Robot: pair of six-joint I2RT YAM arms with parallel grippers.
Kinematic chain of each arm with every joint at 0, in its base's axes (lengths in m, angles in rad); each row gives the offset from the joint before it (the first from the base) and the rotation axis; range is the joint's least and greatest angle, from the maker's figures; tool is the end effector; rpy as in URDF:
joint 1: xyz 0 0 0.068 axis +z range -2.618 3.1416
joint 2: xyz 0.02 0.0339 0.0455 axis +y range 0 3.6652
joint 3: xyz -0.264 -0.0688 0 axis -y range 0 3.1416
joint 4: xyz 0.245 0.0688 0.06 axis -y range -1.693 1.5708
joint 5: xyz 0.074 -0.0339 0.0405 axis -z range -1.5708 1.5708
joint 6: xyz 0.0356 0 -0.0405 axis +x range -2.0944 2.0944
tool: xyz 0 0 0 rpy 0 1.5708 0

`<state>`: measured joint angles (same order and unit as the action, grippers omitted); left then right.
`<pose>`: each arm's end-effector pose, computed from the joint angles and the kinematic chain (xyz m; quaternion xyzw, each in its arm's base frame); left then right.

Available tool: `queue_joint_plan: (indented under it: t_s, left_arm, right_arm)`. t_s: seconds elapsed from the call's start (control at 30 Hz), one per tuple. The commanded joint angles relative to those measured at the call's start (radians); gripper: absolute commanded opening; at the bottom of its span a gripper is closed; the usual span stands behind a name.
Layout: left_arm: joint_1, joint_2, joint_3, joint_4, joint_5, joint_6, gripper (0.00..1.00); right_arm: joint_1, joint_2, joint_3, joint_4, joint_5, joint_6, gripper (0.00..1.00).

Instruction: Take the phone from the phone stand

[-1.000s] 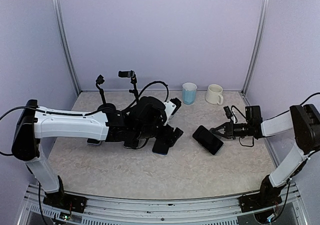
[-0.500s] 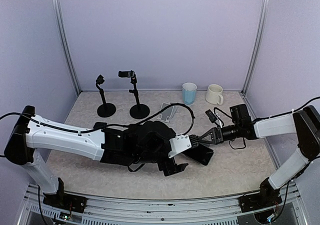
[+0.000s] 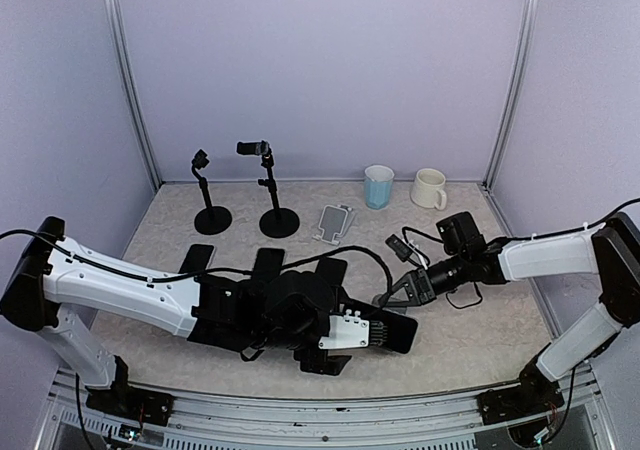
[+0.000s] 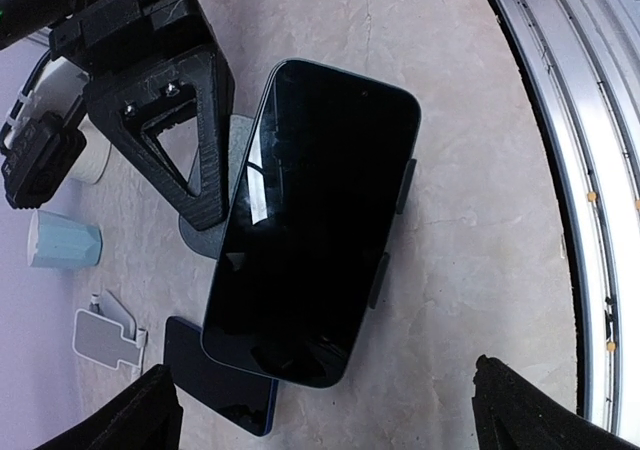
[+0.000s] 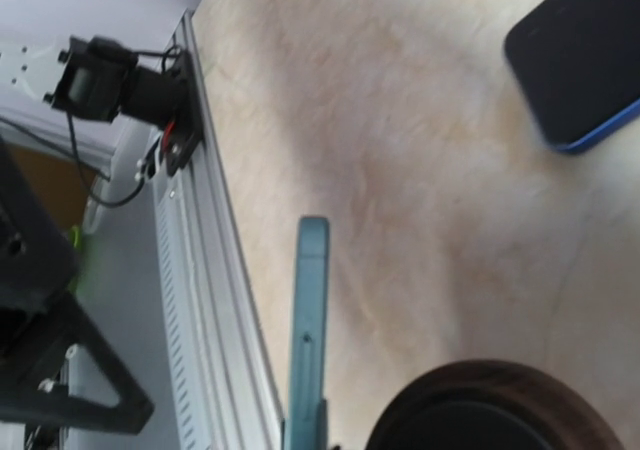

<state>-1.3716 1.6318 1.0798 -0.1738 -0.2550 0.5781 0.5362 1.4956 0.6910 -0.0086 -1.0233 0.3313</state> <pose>0.0795 -0.3484 0.2276 0.7195 0.5509 -0.0502 0.4199 0.2225 0.1676 0.1746 -0.2630 0.7874 0.5483 0.1014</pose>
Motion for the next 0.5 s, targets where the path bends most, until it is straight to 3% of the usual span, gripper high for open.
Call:
queue_joint_plan:
  t_s: [0.0,0.47]
  left_arm:
    - [-0.007,-0.015,-0.003,-0.02,-0.01,0.065,0.99]
    - [-0.007,0.042,0.009,-0.023,-0.01,0.075,0.99]
  right_arm:
    - [0.034,-0.046,0.029,-0.019,-0.073,0.001,0.0]
    - [0.105,-0.082,0.076,-0.113,-0.054,-0.012,0.0]
